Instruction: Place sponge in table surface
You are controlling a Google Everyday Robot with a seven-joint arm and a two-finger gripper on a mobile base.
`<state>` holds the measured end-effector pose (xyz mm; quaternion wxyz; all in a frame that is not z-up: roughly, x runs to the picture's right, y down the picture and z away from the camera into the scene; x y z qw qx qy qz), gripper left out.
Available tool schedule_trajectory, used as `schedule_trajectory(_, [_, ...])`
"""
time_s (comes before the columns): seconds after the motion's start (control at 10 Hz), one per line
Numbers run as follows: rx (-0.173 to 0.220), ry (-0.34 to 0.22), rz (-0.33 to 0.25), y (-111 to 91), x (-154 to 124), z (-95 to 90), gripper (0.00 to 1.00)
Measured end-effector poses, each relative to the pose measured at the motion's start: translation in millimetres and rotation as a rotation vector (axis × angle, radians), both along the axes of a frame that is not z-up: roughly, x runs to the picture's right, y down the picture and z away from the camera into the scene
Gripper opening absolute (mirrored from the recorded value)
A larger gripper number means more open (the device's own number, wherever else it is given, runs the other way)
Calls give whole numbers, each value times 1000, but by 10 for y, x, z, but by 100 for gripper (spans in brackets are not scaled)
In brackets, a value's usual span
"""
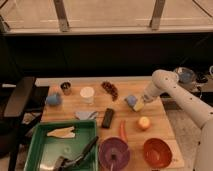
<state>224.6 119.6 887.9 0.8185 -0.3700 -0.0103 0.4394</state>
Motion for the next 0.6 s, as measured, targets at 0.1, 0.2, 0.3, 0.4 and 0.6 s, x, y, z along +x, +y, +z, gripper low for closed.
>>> schedule_trajectory(0.1, [-8, -2, 4, 31, 0, 13, 57])
schedule_trajectory(0.2, [-20, -4, 10, 70, 3, 32, 66])
schedule_trajectory(0.3, [-31, -5, 15, 109, 6, 54, 71])
schedule_trajectory(0.4, [-41, -6, 20, 140, 6, 74, 71])
schedule_trajectory(0.6, [-54, -8, 27, 187, 17, 92, 71])
